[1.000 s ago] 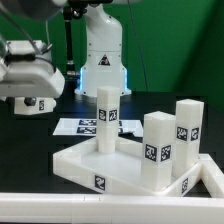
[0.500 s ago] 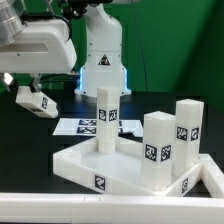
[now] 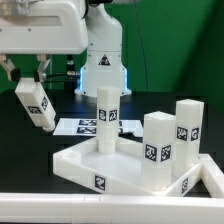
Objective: Assemble desk
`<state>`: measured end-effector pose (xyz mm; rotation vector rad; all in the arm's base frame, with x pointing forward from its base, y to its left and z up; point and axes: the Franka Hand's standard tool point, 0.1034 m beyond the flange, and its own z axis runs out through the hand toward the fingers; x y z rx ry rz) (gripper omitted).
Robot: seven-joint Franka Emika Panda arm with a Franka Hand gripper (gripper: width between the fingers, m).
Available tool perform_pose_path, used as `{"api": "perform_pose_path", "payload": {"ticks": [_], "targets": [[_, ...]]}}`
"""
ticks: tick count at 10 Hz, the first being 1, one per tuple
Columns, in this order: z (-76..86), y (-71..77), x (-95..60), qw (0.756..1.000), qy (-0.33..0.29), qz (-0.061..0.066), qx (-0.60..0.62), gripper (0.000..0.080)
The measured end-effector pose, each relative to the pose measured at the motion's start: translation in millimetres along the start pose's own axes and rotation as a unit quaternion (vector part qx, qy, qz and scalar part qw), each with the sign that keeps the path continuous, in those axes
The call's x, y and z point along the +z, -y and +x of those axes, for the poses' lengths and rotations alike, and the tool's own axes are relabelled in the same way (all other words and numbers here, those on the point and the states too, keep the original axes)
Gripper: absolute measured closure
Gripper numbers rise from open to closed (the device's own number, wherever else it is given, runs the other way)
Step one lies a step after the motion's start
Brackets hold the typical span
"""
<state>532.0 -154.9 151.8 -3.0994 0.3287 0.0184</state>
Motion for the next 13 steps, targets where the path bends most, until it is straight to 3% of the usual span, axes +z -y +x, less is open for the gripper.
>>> {"api": "perform_pose_path", "payload": {"ticks": [3, 4, 7, 9, 11, 13], "targets": [[3.4, -6.0, 1.7, 0.995, -0.094, -0.017, 0.002, 0.0519], [4.2, 0.1, -1.3, 0.992, -0.12, -0.021, 0.001, 0.0519], [15.4, 28.4, -26.4, 0.992, -0.127, -0.001, 0.005, 0.0519], [18.0, 36.3, -27.1, 0.992, -0.128, -0.002, 0.004, 0.0519], [19.4, 33.9, -26.3, 0.99, -0.142, -0.007, 0.004, 0.0519], [27.8, 35.8, -33.1, 0.976, -0.215, -0.027, -0.004, 0.0519]]}}
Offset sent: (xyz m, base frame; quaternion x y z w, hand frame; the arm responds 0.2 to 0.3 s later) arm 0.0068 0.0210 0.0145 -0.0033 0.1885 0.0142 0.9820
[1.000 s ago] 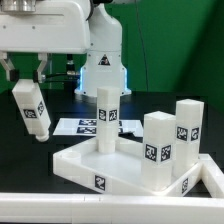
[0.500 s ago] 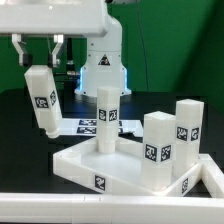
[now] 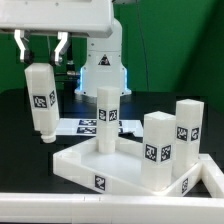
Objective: Assemble desk
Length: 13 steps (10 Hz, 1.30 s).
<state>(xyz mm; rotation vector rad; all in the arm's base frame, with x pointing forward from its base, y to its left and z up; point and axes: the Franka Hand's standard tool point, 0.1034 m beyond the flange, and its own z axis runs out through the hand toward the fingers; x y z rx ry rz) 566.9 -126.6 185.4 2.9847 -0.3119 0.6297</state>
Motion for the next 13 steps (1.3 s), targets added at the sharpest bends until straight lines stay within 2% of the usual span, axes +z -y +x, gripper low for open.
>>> {"api": "perform_pose_path", "payload": {"ticks": [2, 3, 8, 10, 13], "targets": [[2.7, 8.4, -3.7, 1.0, -0.024, 0.0, 0.001, 0.0519], [2.3, 14.4, -5.4, 1.0, -0.017, 0.006, 0.007, 0.0519], [-1.4, 16.8, -1.7, 1.0, -0.017, 0.004, 0.008, 0.0519], [-13.1, 27.6, 2.2, 1.0, -0.017, 0.004, -0.002, 0.0519], [-10.8, 25.3, 2.4, 1.0, -0.027, 0.0, -0.008, 0.0519]]}}
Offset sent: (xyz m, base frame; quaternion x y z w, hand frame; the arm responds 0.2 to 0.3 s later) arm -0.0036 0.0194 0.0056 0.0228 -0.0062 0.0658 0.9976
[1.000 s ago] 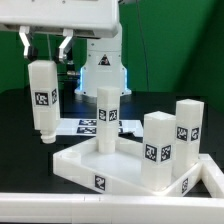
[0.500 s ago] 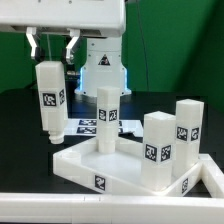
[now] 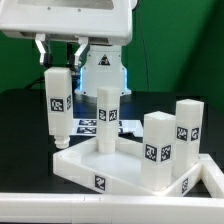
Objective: Assemble desk
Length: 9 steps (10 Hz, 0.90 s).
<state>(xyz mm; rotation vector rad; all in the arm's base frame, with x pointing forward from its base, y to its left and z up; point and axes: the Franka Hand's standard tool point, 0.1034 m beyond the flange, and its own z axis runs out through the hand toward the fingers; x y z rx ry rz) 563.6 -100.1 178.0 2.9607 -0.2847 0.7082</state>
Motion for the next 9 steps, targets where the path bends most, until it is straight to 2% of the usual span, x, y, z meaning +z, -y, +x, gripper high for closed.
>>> {"api": "perform_pose_path", "payload": {"ticks": [1, 6, 9], "targets": [[1.7, -1.8, -0.7, 1.0, -0.012, -0.004, -0.001, 0.0519], [-10.3, 6.4, 2.5, 1.0, -0.002, 0.0, -0.005, 0.0519], [-18.9, 7.8, 10.6, 1.0, 0.005, -0.004, -0.01, 0.0519]]}}
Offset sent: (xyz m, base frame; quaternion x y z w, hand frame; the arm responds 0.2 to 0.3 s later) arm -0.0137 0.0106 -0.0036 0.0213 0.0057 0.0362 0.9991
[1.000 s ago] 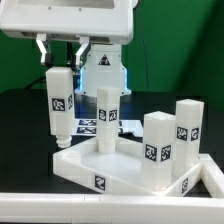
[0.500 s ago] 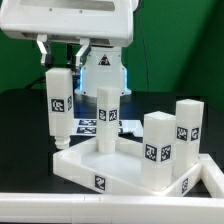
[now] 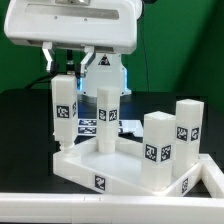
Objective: Assemble desk
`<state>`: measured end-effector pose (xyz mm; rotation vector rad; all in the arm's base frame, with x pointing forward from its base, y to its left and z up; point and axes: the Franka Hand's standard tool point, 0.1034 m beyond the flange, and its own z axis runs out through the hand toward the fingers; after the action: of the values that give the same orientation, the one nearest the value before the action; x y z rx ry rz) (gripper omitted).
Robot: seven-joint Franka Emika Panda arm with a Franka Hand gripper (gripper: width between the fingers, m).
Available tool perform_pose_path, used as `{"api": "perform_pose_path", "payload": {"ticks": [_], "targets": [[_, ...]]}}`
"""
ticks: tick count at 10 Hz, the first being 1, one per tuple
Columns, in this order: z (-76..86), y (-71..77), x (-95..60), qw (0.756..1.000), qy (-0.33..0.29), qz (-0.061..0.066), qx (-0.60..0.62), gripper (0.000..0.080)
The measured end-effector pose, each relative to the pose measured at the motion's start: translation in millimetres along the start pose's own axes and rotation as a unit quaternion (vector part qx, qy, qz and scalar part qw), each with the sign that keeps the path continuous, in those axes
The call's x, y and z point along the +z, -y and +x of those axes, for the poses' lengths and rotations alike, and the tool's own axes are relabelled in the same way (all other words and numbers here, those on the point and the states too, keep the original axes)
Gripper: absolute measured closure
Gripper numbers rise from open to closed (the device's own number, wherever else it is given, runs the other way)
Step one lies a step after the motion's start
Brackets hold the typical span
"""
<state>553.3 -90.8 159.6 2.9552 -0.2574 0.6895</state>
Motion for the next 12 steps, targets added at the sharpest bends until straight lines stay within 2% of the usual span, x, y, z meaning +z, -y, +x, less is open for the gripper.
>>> {"api": "perform_pose_path", "payload": {"ticks": [7, 12], "targets": [[-5.1, 9.8, 3.6, 1.0, 0.004, 0.003, -0.008, 0.0519], [-6.4, 7.5, 5.4, 1.0, 0.006, 0.002, -0.011, 0.0519]]}}
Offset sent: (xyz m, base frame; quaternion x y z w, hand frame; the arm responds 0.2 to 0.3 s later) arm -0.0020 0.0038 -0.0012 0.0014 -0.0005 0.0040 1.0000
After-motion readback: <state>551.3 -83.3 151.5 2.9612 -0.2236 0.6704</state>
